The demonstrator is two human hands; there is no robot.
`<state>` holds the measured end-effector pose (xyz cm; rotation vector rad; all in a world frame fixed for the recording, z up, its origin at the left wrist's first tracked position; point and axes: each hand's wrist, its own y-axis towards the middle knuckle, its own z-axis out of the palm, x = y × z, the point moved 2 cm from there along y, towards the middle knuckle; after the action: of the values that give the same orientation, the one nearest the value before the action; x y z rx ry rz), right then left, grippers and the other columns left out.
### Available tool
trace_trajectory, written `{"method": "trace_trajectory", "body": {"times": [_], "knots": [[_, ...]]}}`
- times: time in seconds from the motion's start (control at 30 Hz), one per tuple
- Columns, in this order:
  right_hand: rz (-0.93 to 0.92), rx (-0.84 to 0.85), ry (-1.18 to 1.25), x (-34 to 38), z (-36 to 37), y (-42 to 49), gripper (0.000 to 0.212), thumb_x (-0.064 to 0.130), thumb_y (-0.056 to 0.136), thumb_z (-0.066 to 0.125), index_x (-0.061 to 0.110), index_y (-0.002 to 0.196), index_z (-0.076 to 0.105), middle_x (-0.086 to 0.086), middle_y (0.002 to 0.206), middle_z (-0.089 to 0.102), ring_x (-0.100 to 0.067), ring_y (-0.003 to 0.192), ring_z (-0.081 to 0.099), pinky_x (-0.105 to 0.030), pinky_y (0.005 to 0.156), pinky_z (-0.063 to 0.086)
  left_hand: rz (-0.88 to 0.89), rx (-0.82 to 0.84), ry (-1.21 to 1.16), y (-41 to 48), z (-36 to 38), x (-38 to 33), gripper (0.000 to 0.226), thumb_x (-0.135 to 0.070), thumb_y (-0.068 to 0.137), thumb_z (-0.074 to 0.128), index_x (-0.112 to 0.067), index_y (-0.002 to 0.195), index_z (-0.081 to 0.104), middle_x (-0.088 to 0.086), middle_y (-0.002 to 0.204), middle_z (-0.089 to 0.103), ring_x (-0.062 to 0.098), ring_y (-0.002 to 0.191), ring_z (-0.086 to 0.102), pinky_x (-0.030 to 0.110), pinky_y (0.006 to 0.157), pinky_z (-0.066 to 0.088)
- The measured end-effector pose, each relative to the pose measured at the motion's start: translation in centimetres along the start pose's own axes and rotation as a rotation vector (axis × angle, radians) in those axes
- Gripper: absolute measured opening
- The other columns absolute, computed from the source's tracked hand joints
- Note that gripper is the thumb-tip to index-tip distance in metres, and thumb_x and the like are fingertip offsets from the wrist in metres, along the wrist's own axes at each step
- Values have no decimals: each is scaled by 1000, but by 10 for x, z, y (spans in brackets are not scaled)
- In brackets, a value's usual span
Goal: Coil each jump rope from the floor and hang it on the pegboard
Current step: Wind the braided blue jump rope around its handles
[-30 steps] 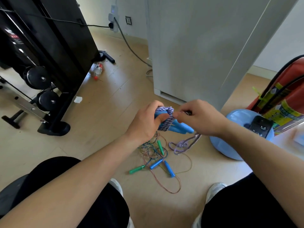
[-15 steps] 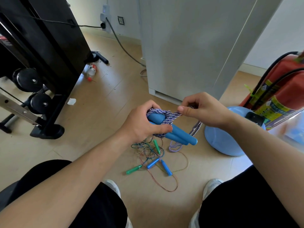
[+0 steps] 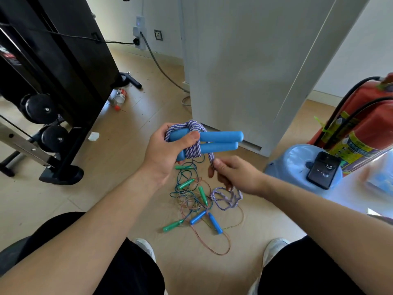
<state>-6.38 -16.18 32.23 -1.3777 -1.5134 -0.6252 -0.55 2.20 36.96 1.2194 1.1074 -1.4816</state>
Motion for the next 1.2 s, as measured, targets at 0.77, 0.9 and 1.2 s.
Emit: {"method": "trace_trajectory", "body": {"times": [0.77,0.9,1.2], "knots": [[-186,-258,-443,40,-56,-8,28,45,88,69,21,73,67,4,56,51,-11,56,43,-31,57,36,238,250,599,1,15,22,45,-41,66,90,-23,93,58,-10,79,66,6,68,60,29,64,53],[-208,-249,-288,32,-67,-5,26,54,77,68,28,70,64,10,53,48,-6,53,39,-21,52,31,180,273,458,-1,18,18,53,-50,51,90,-25,86,58,-9,77,67,10,69,60,31,62,53],[-86,-127,29,3,-50,3,33,22,102,55,6,73,58,3,61,49,-10,59,41,-23,55,36,19,208,41,-7,20,4,38,-18,63,84,-14,88,56,-2,75,63,7,56,59,16,43,42]]}}
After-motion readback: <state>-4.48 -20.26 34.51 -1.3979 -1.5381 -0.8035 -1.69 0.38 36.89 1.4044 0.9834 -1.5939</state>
